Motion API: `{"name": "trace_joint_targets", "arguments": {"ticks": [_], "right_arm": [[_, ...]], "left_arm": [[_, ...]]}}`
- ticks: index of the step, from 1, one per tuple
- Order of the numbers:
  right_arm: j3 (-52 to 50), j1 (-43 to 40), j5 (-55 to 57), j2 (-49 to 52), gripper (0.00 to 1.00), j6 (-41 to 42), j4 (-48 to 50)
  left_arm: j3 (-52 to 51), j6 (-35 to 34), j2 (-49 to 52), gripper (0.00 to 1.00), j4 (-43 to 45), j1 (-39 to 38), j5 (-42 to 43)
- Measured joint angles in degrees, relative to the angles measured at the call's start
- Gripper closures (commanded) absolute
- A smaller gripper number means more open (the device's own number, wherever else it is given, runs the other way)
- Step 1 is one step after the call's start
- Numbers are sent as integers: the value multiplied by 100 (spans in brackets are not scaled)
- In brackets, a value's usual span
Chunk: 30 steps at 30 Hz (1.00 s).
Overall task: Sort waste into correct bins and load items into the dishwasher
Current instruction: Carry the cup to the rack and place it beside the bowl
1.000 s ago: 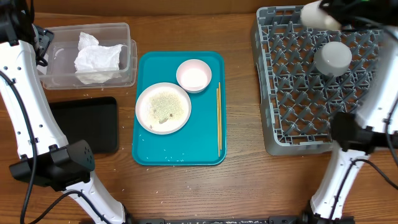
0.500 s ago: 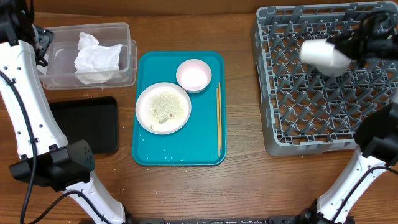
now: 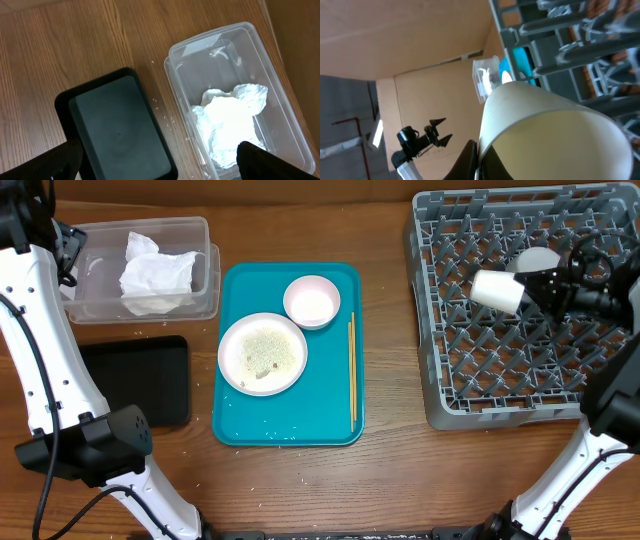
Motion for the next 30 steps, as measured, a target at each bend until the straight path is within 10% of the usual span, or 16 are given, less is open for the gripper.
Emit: {"name": "trace_joint_targets", "arguments": {"ticks": [20, 30], "right_arm": [[-435, 162, -76, -7, 96, 859, 1327], [-107, -264, 1134, -4, 75, 1252, 551]], "left_arm": [[2, 0, 0, 0, 0, 0, -2], [2, 0, 0, 0, 0, 0, 0]]}}
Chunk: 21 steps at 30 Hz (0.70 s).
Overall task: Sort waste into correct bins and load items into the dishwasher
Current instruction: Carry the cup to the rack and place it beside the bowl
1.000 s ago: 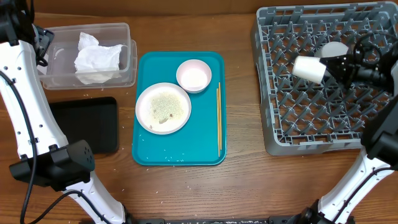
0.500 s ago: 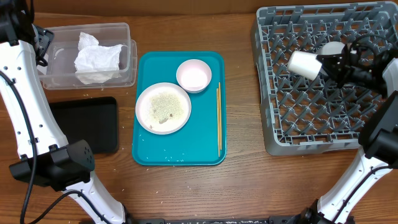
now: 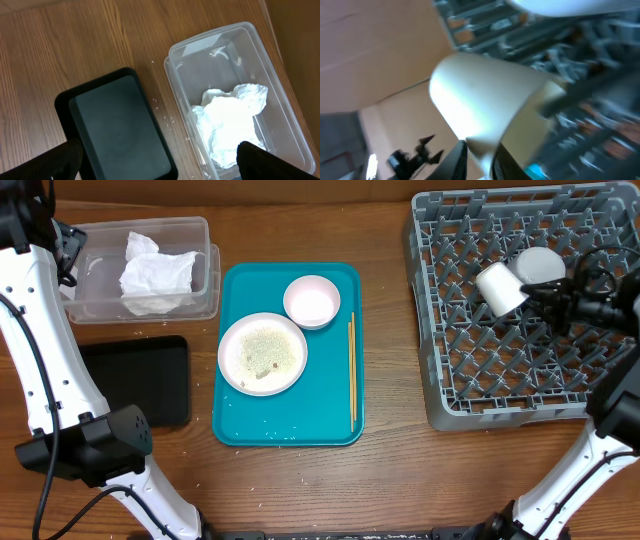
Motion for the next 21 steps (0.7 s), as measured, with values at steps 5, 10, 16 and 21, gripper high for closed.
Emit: {"name": "trace_joint_targets", "arguments": {"ticks": [5, 10, 16, 21], "right_arm": [[1255, -79, 1423, -28, 74, 271, -778], [2529, -33, 2518, -223, 74, 535, -1355], [2885, 678, 3294, -798, 81, 717, -1248], [2712, 1928, 4579, -824, 96, 1189, -809]], "left_arm": [[0, 0, 0, 0, 0, 0, -2], [0, 0, 0, 0, 0, 0, 0], [0, 0, 0, 0, 0, 0, 0], [0, 0, 0, 0, -2, 0, 0]]}}
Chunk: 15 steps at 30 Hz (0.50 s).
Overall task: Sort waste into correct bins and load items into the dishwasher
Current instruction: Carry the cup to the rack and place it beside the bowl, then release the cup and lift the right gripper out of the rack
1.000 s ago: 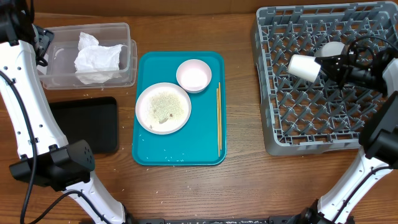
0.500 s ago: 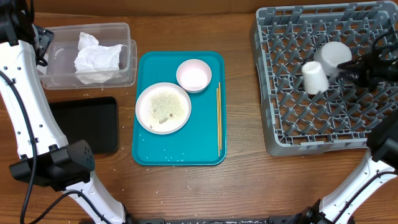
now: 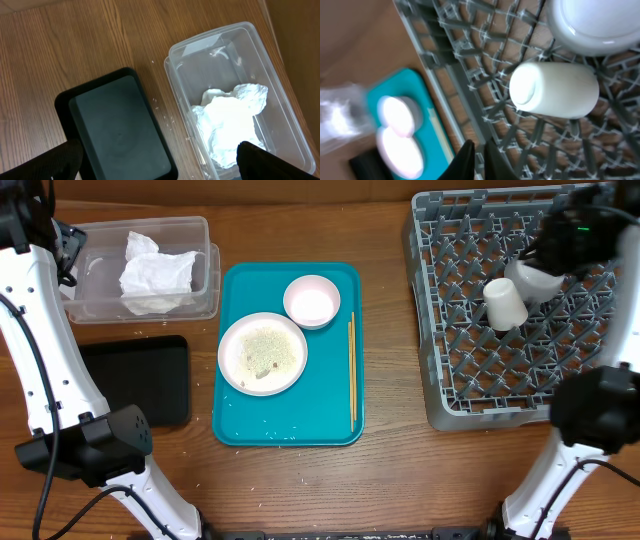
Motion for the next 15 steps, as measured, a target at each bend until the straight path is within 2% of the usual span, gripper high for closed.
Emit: {"name": "trace_joint_targets", "arguments": {"ticks": [5, 15], "right_arm": [[-498, 695, 1342, 2, 96, 485, 411], [-1665, 737, 2146, 55, 96, 789, 1200]], "left_arm": [[0, 0, 0, 0, 2, 0, 0], [-2, 0, 0, 0, 2, 0, -2]]}}
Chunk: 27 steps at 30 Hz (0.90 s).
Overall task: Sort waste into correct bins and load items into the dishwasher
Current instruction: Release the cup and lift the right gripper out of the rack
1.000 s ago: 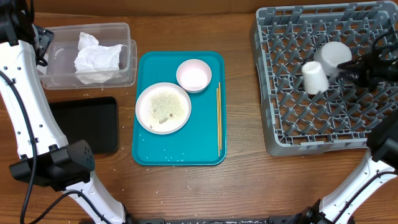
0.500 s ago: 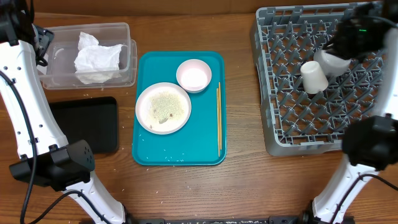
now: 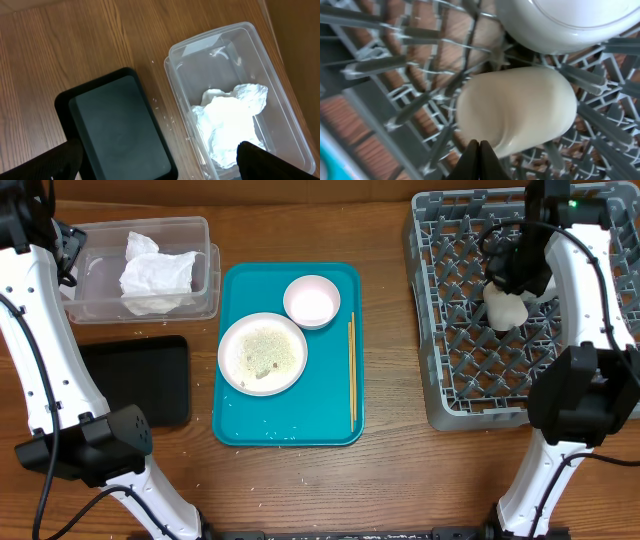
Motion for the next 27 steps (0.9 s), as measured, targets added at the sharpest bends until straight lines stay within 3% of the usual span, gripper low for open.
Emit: {"name": "trace_joint_targets", "arguments": {"ticks": [5, 11, 16, 19, 21, 23, 25, 27], "right_arm": [[-55, 2, 457, 28, 96, 26, -57], [107, 0, 1115, 33, 96, 214, -896], [940, 2, 1167, 46, 96, 284, -1534], [1720, 17, 420, 44, 81, 151, -1646], [2074, 42, -721, 44, 65, -164, -1274], [2203, 136, -1565, 44, 43, -332, -850], [2212, 376, -2192, 44, 34, -426, -350], [2194, 702, -2409, 44, 34, -479, -26]], "left_arm": [[2, 0, 0, 0, 0, 0, 0], [0, 0, 0, 0, 0, 0, 2], [2, 0, 0, 0, -2, 0, 2], [2, 0, 0, 0, 2, 0, 2], [2, 0, 0, 0, -2, 0, 2], [0, 0, 0, 0, -2, 0, 2], [2, 0, 0, 0, -2, 0, 2], [2, 0, 0, 0, 0, 0, 0]]}}
